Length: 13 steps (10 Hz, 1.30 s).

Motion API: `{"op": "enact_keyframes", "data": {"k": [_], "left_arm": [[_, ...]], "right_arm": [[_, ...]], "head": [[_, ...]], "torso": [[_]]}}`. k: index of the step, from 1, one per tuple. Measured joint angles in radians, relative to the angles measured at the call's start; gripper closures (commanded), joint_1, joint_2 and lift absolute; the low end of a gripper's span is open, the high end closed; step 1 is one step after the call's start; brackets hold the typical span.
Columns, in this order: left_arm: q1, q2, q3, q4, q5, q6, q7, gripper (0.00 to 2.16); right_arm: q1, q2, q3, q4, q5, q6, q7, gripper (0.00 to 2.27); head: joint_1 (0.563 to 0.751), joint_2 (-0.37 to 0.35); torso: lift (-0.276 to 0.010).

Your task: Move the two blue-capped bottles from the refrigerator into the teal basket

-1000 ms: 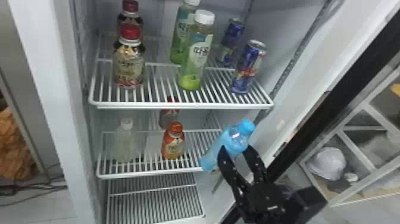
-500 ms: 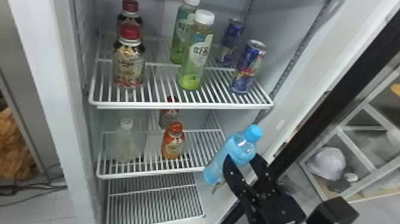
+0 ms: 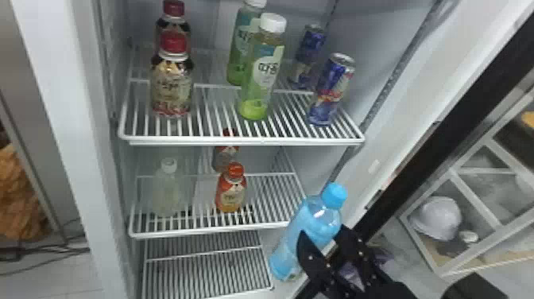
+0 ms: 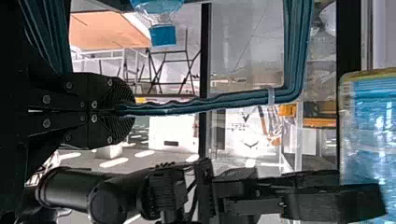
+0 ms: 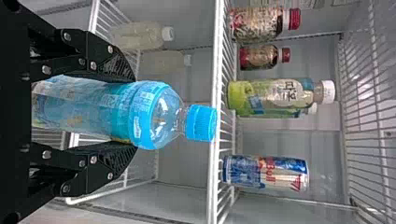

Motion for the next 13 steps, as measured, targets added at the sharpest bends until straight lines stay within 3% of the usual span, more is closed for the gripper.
{"op": "enact_keyframes", "data": {"k": [13], "left_arm": [[-0.007, -0.004, 0.011, 0.0, -0.018, -0.034, -0.025, 1.19]], "right_arm": [[0.2, -0.011, -0.092, -0.234, -0.109, 0.412, 0.117, 0.68]], "head": [[0.695, -0.35]], "torso": [[-0.136]]}}
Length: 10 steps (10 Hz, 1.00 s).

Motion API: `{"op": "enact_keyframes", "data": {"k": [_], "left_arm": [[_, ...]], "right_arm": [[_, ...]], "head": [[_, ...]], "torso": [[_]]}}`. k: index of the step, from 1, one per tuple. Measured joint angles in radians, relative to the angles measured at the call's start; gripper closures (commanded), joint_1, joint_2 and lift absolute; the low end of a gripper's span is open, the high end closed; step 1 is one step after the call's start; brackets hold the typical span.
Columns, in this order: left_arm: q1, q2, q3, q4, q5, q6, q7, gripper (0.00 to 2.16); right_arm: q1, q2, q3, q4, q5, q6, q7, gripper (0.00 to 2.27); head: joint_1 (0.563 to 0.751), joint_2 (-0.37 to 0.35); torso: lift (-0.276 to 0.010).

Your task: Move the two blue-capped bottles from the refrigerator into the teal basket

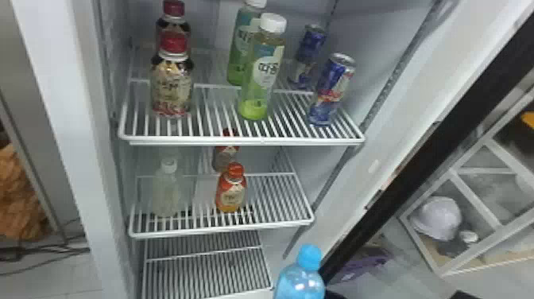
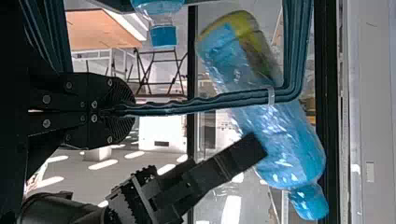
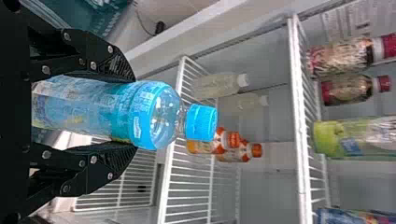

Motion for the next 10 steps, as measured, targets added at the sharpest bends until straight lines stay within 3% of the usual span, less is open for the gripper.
{"op": "enact_keyframes", "data": {"k": [4, 6, 10], "left_arm": [[-0.005, -0.001, 0.002, 0.0, -0.007, -0.005, -0.007, 1.19], [-0.005, -0.002, 0.002, 0.0, -0.008, -0.005, -0.009, 1.19], [-0.006, -0.002, 0.001, 0.0, -0.008, -0.005, -0.009, 1.19]], "right_arm": [[0.011, 0.005, -0.011, 0.01, -0.017, 0.064, 0.022, 0.68], [-0.001, 0.028, -0.025, 0.042, -0.015, 0.066, 0.055, 0.67], [-0.064, 0.075, -0.071, 0.126, 0.041, 0.003, 0.177, 0.33]], "head": [[0.695, -0.35], [0.695, -0.35], [0.695, -0.35]], "torso": [[-0.136], [-0.136], [-0.136]]}}
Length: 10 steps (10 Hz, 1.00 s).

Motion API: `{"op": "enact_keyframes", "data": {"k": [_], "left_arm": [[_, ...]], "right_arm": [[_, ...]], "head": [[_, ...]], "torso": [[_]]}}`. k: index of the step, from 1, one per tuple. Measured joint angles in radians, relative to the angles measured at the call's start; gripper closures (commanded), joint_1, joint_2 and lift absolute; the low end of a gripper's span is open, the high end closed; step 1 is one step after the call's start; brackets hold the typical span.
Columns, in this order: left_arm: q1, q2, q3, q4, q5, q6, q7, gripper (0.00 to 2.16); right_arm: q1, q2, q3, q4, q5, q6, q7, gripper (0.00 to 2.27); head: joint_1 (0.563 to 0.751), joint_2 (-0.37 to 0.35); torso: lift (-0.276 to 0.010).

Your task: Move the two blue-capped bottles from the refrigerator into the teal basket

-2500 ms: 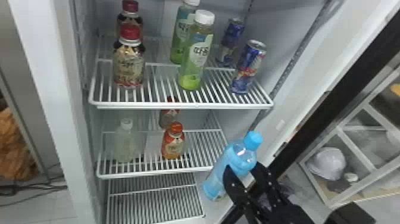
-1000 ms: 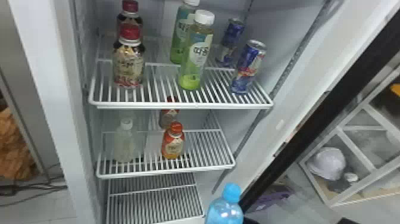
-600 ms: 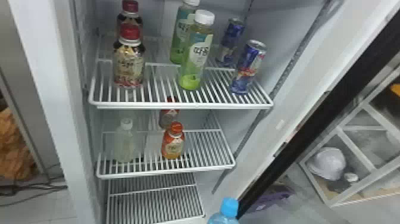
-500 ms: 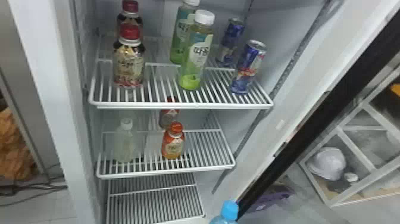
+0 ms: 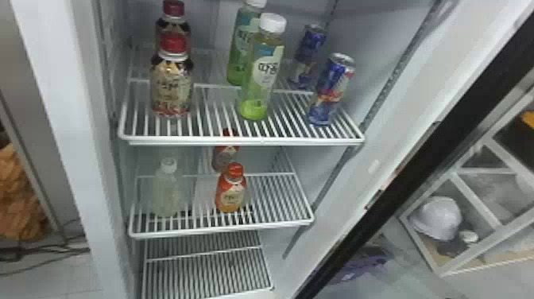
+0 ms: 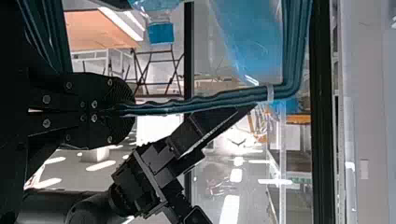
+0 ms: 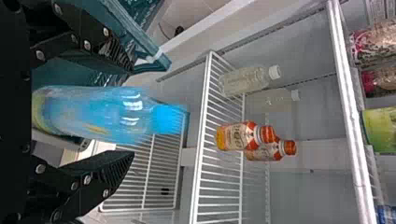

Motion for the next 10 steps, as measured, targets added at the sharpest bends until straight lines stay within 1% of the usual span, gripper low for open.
{"op": "enact_keyframes", "data": {"k": [1, 3, 4, 6, 7, 10], "left_arm": [[0.0, 0.0, 0.0, 0.0, 0.0, 0.0, 0.0, 1.19], [0.0, 0.0, 0.0, 0.0, 0.0, 0.0, 0.0, 1.19], [0.0, 0.0, 0.0, 0.0, -0.001, 0.0, 0.0, 1.19], [0.0, 0.0, 0.0, 0.0, -0.003, 0.0, -0.003, 1.19], [0.0, 0.0, -0.002, 0.0, -0.003, 0.0, -0.003, 1.19], [0.0, -0.002, -0.002, 0.0, -0.009, -0.001, -0.007, 1.19]], "right_arm": [[-0.006, 0.005, -0.006, 0.007, 0.007, -0.007, 0.008, 0.29], [-0.015, 0.009, -0.01, 0.016, 0.013, -0.033, 0.02, 0.29], [-0.037, 0.026, -0.023, 0.027, 0.03, -0.08, 0.019, 0.29], [-0.124, 0.075, -0.059, 0.093, 0.073, -0.215, 0.008, 0.29], [-0.157, 0.091, -0.061, 0.128, 0.086, -0.282, -0.009, 0.29], [-0.225, 0.116, -0.021, 0.237, 0.098, -0.455, -0.058, 0.28]], "head": [[0.695, -0.35], [0.695, -0.35], [0.695, -0.35], [0.695, -0.35], [0.695, -0.35], [0.695, -0.35]], "torso": [[-0.136], [-0.136], [-0.136], [-0.136], [-0.136], [-0.136]]}}
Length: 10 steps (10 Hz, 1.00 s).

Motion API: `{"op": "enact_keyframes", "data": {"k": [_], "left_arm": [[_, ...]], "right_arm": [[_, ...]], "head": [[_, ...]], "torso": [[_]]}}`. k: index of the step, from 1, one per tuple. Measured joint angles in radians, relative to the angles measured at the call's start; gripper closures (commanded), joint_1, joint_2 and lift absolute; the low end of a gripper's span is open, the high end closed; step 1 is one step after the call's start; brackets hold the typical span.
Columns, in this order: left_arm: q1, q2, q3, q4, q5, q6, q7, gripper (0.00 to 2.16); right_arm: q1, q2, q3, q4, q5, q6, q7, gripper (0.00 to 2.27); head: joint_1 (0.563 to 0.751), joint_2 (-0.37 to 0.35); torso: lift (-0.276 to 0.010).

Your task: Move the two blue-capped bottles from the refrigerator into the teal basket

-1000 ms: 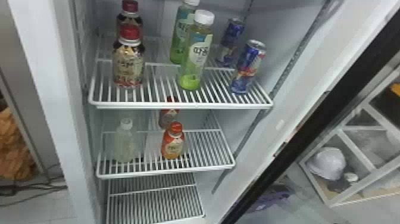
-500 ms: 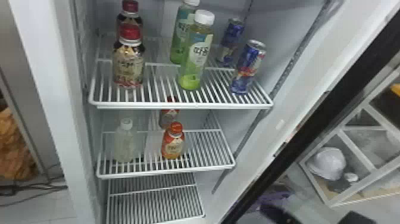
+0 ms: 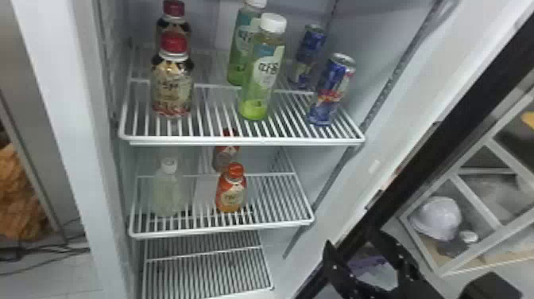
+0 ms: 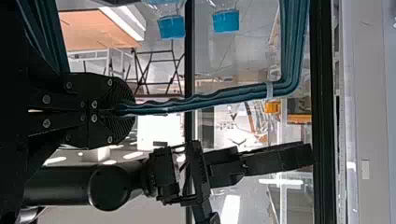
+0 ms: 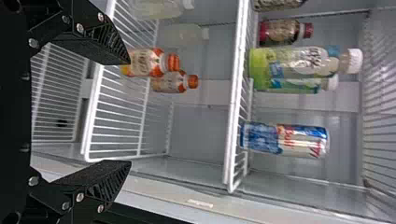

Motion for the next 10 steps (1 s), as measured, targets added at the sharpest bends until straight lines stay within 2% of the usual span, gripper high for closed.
{"op": "enact_keyframes", "data": {"k": [5, 10], "left_arm": [[-0.001, 0.004, -0.008, 0.0, -0.031, -0.022, -0.005, 1.19], [-0.001, 0.007, 0.004, 0.0, -0.078, -0.033, -0.012, 1.19]], "right_arm": [[-0.183, -0.015, 0.069, 0.257, -0.005, -0.285, -0.052, 0.28], [-0.29, -0.043, 0.128, 0.367, 0.016, -0.359, -0.079, 0.28]], "head": [[0.695, -0.35], [0.695, -0.35]], "torso": [[-0.136], [-0.136]]}}
